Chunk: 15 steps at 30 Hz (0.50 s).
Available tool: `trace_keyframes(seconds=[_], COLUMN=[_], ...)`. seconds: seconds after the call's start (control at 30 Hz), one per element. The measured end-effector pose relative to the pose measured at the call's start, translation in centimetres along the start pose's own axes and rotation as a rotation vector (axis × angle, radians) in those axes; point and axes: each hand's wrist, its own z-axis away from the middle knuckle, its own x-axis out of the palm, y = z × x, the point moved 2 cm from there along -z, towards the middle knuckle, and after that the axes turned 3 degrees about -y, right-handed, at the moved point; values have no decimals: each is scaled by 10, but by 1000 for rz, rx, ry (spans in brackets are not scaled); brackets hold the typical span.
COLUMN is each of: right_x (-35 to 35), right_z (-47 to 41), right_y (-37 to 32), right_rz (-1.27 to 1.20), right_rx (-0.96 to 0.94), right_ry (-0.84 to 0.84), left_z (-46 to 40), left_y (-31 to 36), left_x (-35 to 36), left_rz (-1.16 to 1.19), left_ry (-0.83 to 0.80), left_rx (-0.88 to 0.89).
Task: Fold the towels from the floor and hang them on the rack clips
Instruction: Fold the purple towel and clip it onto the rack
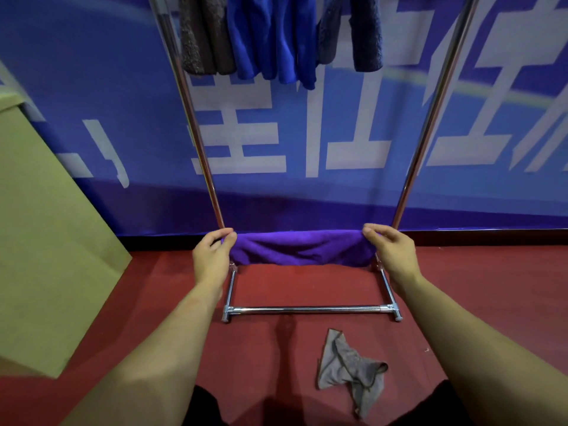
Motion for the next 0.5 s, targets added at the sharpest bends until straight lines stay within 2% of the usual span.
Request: trace_keyframes(seconds=[0.1, 0.3, 0.5], right_x=[-3, -5, -4], right_z=[1, 6, 4], right_y=[-3, -15, -19], right_rz=[-5, -35, -87], right_rx=[-48, -164, -154], right_ry=[9, 140, 171], left_z=[4, 7, 10], left_y=[6, 17, 23], left_x=[1, 3, 4], left_rz=[16, 83, 107], left_ry=[-17, 39, 48], left_rx=[51, 140, 150])
